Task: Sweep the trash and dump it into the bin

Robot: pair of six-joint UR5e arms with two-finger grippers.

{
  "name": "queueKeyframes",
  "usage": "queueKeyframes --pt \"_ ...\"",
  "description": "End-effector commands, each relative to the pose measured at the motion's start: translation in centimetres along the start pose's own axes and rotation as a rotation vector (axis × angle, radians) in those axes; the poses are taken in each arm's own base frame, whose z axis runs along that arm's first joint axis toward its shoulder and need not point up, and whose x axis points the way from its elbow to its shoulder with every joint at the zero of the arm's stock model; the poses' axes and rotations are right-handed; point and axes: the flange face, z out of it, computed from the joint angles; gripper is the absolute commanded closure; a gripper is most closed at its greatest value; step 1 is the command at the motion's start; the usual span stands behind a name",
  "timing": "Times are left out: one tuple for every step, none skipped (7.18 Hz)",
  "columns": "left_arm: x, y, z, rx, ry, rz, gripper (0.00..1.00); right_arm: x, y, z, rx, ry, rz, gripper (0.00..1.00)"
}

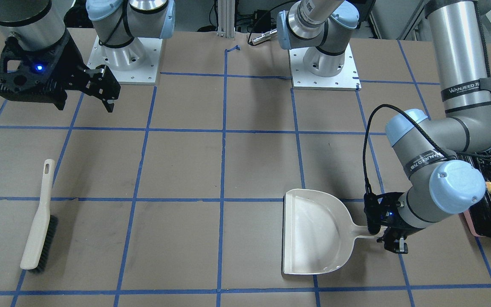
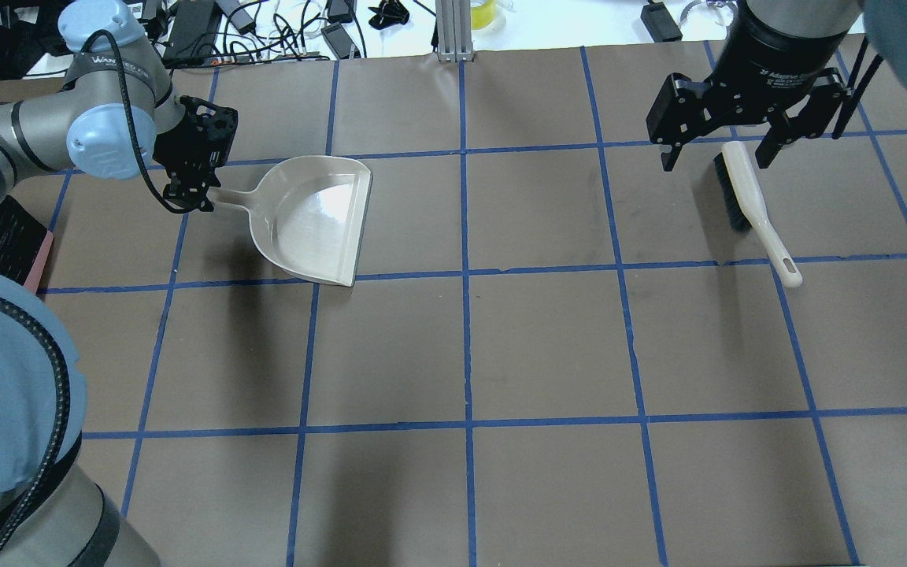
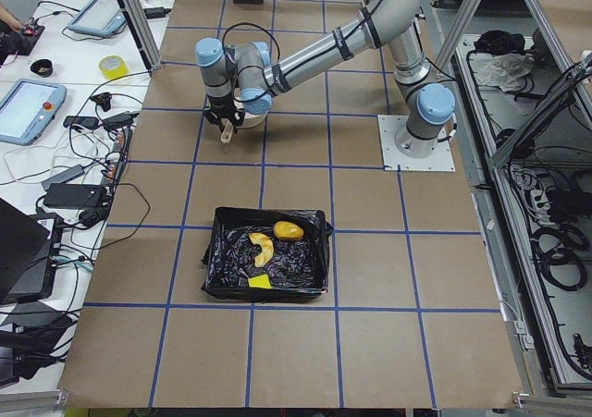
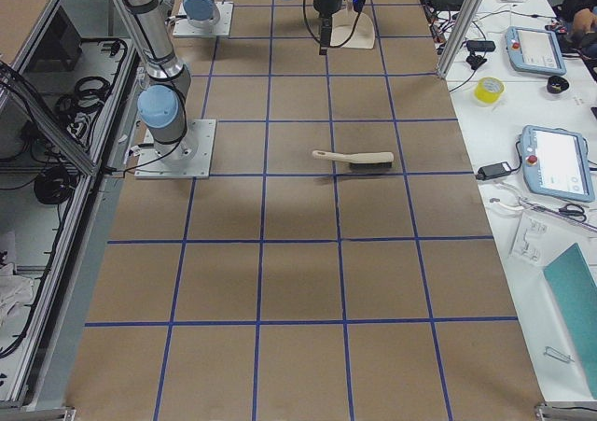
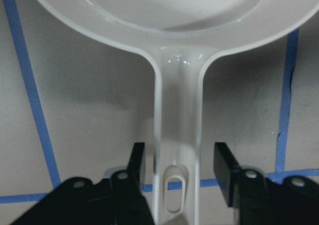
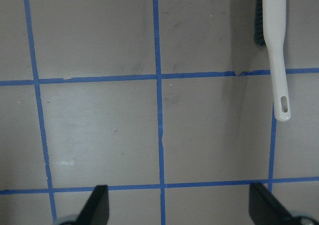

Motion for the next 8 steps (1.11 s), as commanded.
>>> queueKeyframes --pt "0.6 -0.5 -2.6 -0.004 -0.028 -0.067 0.14 0.0 0.0 0.1 -0.002 0.000 0.001 0.00" --pt "2.0 -1.5 -5.4 0.002 -0.015 -0.130 0.15 0.0 0.0 0.1 -0.002 0.000 0.001 0.00" --pt "3.5 -2.3 -8.3 0.059 -0.010 -0.197 0.15 0.0 0.0 0.1 -0.002 0.000 0.001 0.00" --pt "5.0 -3.7 -10.7 0.066 -0.007 -0.297 0.14 0.0 0.0 0.1 -0.002 0.000 0.001 0.00" --pt "7.1 -6.7 -12.6 0.063 -0.019 -0.393 0.14 0.0 0.0 0.1 -0.002 0.000 -0.001 0.00" --pt "9.6 -8.7 -14.3 0.065 -0.026 -0.475 0.14 0.0 0.0 0.1 -0.002 0.000 -0.001 0.00" --pt "12.0 -9.3 -15.9 0.067 -0.014 -0.571 0.14 0.0 0.0 0.1 -0.003 0.000 -0.001 0.00" --pt "13.9 -9.5 -17.5 0.069 -0.008 -0.675 0.14 0.0 0.0 0.1 -0.002 0.000 -0.001 0.00"
